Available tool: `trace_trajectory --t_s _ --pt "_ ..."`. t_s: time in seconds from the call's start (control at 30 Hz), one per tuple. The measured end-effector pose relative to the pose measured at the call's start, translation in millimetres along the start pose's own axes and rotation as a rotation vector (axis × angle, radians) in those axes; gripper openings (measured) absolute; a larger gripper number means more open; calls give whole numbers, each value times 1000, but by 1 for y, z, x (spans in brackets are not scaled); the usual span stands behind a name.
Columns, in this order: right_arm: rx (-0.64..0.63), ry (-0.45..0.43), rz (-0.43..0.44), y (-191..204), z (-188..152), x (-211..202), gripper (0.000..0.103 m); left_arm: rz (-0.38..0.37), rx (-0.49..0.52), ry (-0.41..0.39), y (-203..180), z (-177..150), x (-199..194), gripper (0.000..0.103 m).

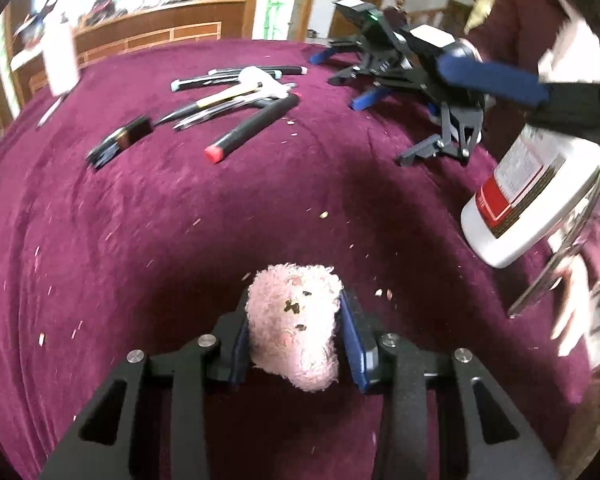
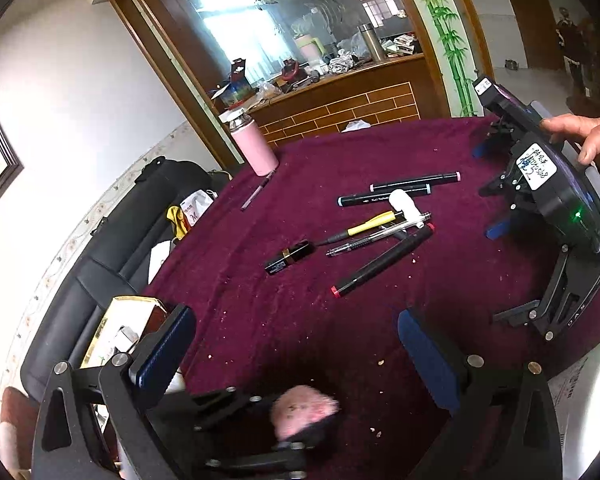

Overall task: Organize objects
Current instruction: 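Move the right gripper down toward the red-capped black marker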

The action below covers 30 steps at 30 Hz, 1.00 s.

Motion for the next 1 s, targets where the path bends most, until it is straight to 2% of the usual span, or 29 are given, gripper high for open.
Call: trace_trajectory --t_s 0.2,0.43,0.63,1.0 --pt "-14 16 -14 3 -5 7 103 33 -51 -19 26 -15 -26 38" --pt "-68 39 -42 17 -16 17 103 51 -66 -17 41 -27 -36 38" --pt "-144 29 -155 21 -22 27 103 76 -77 -16 54 -36 -46 38" --pt "-41 3 -188 -4 -16 16 103 100 -168 -12 89 -60 -64 38"
Point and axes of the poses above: each gripper's, at about its wrist camera, not at the fingertips, and x roughly the way its jaws point, y to its left, z to its top, the point moved 8 cm from there along x, roughly the way its jaws point, and after that the axes turned 1 degree about y, right-handed, at the moved point
